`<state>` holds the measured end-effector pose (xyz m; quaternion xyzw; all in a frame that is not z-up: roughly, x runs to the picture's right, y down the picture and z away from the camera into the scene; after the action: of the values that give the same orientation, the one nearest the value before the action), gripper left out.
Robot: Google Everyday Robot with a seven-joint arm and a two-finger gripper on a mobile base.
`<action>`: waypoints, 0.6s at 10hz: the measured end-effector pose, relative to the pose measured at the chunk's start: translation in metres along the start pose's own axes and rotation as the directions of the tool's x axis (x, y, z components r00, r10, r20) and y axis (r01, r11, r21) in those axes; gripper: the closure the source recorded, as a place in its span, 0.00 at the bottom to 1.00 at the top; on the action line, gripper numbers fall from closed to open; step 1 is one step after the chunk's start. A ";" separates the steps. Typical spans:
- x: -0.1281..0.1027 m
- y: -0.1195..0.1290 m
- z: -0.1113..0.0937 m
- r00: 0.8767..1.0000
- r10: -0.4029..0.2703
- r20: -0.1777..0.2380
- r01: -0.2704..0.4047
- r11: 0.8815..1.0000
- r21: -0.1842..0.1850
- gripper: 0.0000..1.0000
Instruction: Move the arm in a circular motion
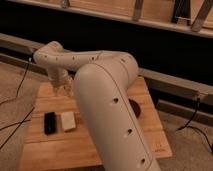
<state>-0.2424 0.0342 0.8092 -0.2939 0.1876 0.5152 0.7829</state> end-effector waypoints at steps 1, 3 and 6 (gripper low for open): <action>0.016 0.019 -0.001 1.000 -0.006 -0.028 0.005 1.000 -0.029 0.35; 0.040 0.033 -0.009 0.999 -0.008 -0.053 0.005 0.998 -0.057 0.35; 0.087 0.026 -0.035 0.998 0.027 -0.064 -0.033 0.995 -0.095 0.35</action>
<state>-0.2313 0.0797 0.7236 -0.3443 0.1912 0.5259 0.7539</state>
